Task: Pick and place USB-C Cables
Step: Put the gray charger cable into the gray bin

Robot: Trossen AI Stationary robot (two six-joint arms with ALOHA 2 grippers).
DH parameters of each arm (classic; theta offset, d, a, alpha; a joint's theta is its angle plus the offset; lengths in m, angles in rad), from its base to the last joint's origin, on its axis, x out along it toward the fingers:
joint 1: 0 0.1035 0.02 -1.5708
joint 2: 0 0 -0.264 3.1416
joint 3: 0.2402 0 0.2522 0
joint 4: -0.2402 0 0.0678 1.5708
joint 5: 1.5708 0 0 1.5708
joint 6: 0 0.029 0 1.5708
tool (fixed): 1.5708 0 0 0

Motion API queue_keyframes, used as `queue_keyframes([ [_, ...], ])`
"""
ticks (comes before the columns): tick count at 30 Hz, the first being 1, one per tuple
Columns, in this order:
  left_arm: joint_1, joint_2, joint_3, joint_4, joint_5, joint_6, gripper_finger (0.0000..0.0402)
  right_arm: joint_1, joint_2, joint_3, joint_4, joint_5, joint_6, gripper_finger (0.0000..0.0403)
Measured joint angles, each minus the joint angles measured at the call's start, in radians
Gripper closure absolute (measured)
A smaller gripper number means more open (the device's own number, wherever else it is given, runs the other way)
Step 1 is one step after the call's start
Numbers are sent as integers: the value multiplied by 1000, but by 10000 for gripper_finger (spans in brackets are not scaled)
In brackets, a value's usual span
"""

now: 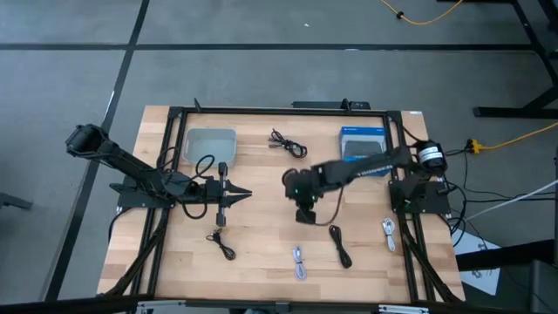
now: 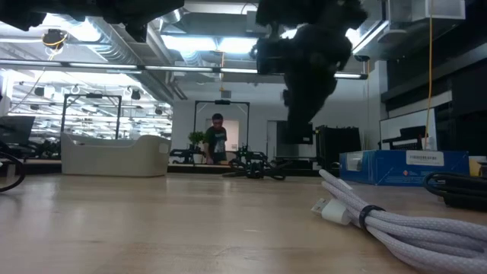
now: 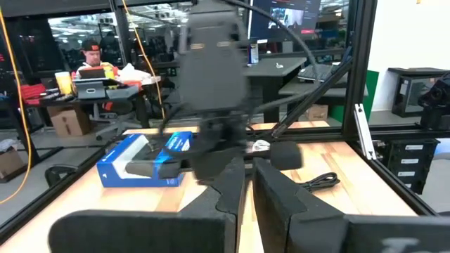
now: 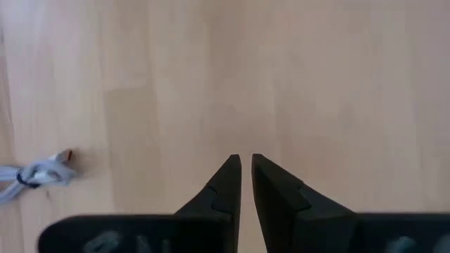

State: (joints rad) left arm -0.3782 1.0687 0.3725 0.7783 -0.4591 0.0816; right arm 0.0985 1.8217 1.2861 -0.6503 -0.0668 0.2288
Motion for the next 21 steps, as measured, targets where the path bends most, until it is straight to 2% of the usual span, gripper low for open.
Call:
queue_keyframes([
  [5, 0, 0, 0, 0, 0, 0, 376, 116, 0, 0, 24, 141, 94, 347],
  [8, 0, 0, 0, 0, 0, 0, 376, 172, 0, 0, 38, 259, 137, 305],
  [11, 0, 0, 0, 0, 0, 0, 376, 214, 0, 0, 31, 301, 154, 254],
  [13, 0, 0, 0, 0, 0, 0, 376, 238, 0, 0, 19, 276, 162, 231],
  [15, 0, 0, 0, 0, 0, 0, 376, 257, 0, 0, 19, 199, 167, 219],
  [18, 0, 0, 0, 0, 0, 0, 376, 273, 0, 0, 18, 78, 177, 215],
  [21, 0, 0, 0, 0, 0, 0, 376, 287, 0, 0, 19, 49, 100, 215],
])
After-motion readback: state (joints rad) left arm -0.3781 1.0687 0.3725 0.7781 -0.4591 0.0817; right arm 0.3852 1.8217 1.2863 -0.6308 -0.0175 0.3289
